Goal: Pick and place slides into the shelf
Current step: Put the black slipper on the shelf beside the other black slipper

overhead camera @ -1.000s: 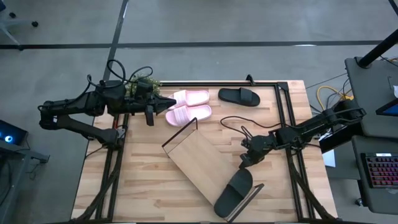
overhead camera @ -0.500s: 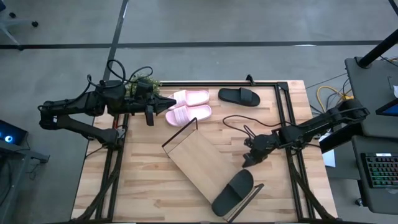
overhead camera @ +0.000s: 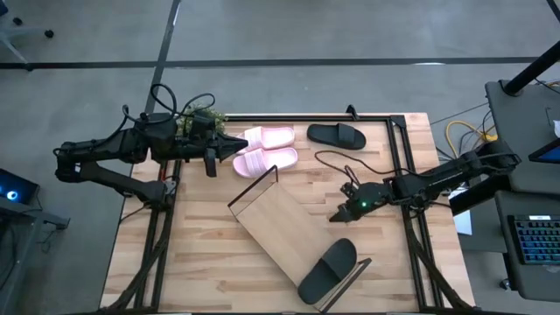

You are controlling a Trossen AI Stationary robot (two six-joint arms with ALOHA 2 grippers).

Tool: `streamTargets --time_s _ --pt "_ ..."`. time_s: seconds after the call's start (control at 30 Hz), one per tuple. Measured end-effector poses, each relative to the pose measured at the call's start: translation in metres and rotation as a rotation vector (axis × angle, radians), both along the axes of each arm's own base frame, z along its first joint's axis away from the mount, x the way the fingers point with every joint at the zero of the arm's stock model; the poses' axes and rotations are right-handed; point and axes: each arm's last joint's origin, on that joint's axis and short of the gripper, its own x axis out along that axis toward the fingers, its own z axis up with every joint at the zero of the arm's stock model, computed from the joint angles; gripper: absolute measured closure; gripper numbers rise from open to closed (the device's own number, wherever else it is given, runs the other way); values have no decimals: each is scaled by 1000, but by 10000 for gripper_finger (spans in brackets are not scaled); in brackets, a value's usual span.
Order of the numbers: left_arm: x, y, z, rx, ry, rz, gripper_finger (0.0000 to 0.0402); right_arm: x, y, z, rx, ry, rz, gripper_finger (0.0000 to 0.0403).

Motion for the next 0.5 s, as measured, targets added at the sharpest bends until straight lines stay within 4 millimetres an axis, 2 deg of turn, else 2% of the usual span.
streamTargets --time_s 0.23,0.5 --pt "0 0 0 27 8 -18 402 8 -16 13 -4 -145 -67 394" --pt "-1 -1 -13 24 132 -19 402 2 -41 30 -42 -249 -162 394"
